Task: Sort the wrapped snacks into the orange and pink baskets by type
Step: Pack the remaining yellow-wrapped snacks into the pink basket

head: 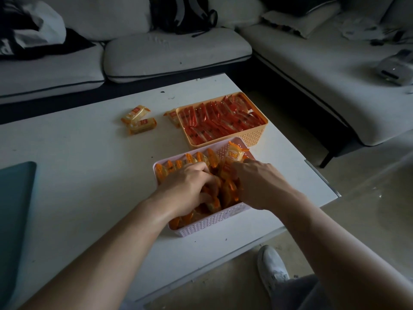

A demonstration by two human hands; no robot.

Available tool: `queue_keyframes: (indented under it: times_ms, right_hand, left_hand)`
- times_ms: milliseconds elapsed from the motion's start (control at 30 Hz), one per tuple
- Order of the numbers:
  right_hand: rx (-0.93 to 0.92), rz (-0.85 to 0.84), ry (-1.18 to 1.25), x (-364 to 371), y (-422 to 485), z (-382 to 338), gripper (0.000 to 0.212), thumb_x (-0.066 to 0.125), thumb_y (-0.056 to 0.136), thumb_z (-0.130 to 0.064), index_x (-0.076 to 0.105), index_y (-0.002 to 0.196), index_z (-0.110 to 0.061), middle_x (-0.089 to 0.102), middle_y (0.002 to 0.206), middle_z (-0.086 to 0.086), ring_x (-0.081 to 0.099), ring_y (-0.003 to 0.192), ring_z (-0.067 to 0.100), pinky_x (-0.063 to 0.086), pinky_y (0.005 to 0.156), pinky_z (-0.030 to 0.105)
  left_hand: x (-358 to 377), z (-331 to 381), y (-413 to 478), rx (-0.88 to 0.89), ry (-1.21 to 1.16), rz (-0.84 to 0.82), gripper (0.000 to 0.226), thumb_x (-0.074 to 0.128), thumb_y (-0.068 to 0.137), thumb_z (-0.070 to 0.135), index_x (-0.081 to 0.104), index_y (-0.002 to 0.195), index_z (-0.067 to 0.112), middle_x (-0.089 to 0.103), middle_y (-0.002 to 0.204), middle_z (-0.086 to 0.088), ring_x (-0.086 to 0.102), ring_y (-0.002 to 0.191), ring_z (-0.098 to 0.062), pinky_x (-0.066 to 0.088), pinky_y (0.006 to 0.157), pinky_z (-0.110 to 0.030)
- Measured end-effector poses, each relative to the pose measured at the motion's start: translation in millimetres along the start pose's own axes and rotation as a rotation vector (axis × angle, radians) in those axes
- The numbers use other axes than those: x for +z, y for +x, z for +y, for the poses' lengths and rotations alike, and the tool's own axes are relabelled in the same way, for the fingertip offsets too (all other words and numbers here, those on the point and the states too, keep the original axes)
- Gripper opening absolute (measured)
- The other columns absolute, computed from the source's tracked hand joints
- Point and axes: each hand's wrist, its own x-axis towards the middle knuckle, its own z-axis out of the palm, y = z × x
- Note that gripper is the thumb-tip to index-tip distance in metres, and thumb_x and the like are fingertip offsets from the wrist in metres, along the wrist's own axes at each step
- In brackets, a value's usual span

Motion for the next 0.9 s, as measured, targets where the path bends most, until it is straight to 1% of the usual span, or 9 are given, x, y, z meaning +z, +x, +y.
queue_keyframes:
  times_ms: [167,267,333,467,533,633,733,800,900]
  right_hand:
    - [0.082,-0.029,-0.033,5.1,2.9,-2.6,0.015,0.060,0.099,-0.022,0.052,0.087,-0.016,0.051,0.066,-0.005,0.053,0.053,0.005,0.046,0.048,0.018]
    - [0.019,-0.060,-0.028,1.7,2.8,-4.6,0.024,0.058,0.098,-0.017,0.050,0.076,-0.020,0.052,0.069,-0.007,0.049,0.055,0.004,0.036,0.047,0.015]
    - [-0.041,-0.074,0.036,-1.3,2.8,-6.9,0.011,0.059,0.098,-0.018,0.059,0.088,-0.023,0.058,0.081,-0.008,0.051,0.063,0.005,0.033,0.050,0.012]
    - [-0.105,-0.023,0.178,7.6,2.2,-19.2,0.019,0.066,0.095,-0.021,0.064,0.114,-0.024,0.064,0.097,-0.009,0.061,0.078,0.009,0.049,0.058,0.014]
    - [-0.105,0.017,0.256,12.3,3.3,-22.5,0.022,0.068,0.094,-0.019,0.065,0.115,-0.023,0.065,0.098,-0.009,0.063,0.080,0.009,0.055,0.063,0.016]
    - [-0.070,-0.027,0.423,7.8,8.4,-15.3,0.027,0.069,0.092,-0.012,0.068,0.117,-0.021,0.069,0.101,-0.006,0.067,0.086,0.012,0.062,0.073,0.026]
    - [0.001,-0.083,0.566,-4.9,14.1,1.6,0.026,0.060,0.094,-0.005,0.074,0.110,-0.021,0.069,0.103,-0.007,0.066,0.091,0.012,0.060,0.076,0.023]
    - [0.100,0.018,0.623,-10.0,19.7,15.9,0.026,0.057,0.095,-0.004,0.074,0.100,-0.022,0.068,0.101,-0.008,0.067,0.091,0.013,0.060,0.073,0.024]
    - [0.220,0.372,0.527,-5.9,32.4,33.9,0.018,0.061,0.095,-0.010,0.069,0.104,-0.024,0.066,0.104,-0.006,0.067,0.097,0.017,0.059,0.074,0.028]
  left_hand:
    - [-2.0,0.8,1.3,0.016,-0.040,-0.026,0.026,0.077,0.086,0.021,0.063,0.084,0.043,0.058,0.099,0.020,0.056,0.102,-0.008,0.051,0.088,-0.034]
    - [-5.9,-2.3,1.3,0.001,-0.057,-0.067,0.039,0.078,0.084,0.019,0.058,0.075,0.051,0.065,0.097,0.019,0.062,0.097,-0.008,0.054,0.085,-0.038]
    - [-9.6,-2.8,0.5,-0.009,-0.051,-0.079,0.045,0.077,0.082,0.019,0.057,0.071,0.058,0.068,0.100,0.018,0.064,0.098,-0.010,0.055,0.084,-0.036]
    - [-16.4,-5.7,-1.1,-0.064,-0.011,-0.177,0.026,0.077,0.075,0.026,0.067,0.076,0.050,0.070,0.094,0.016,0.066,0.091,-0.009,0.058,0.079,-0.036]
    - [-23.5,-6.1,-1.7,-0.062,-0.048,-0.179,0.011,0.070,0.069,0.044,0.064,0.078,0.045,0.066,0.093,0.019,0.063,0.091,-0.007,0.055,0.080,-0.036]
    - [-26.7,-4.6,2.4,-0.066,-0.104,-0.026,0.023,0.067,0.076,0.041,0.059,0.097,0.043,0.058,0.102,0.025,0.055,0.095,-0.001,0.046,0.081,-0.024]
    - [-17.4,2.3,10.3,-0.020,-0.129,-0.051,0.014,0.067,0.084,0.047,0.065,0.098,0.043,0.061,0.106,0.021,0.058,0.101,-0.006,0.051,0.088,-0.035]
    - [-11.2,6.6,14.8,-0.037,-0.069,-0.118,0.013,0.066,0.089,0.051,0.072,0.096,0.041,0.061,0.105,0.019,0.059,0.102,-0.009,0.052,0.089,-0.038]
    - [-12.7,12.4,21.8,-0.097,0.008,-0.120,0.018,0.068,0.090,0.049,0.077,0.096,0.034,0.066,0.108,0.014,0.062,0.101,-0.011,0.054,0.087,-0.035]
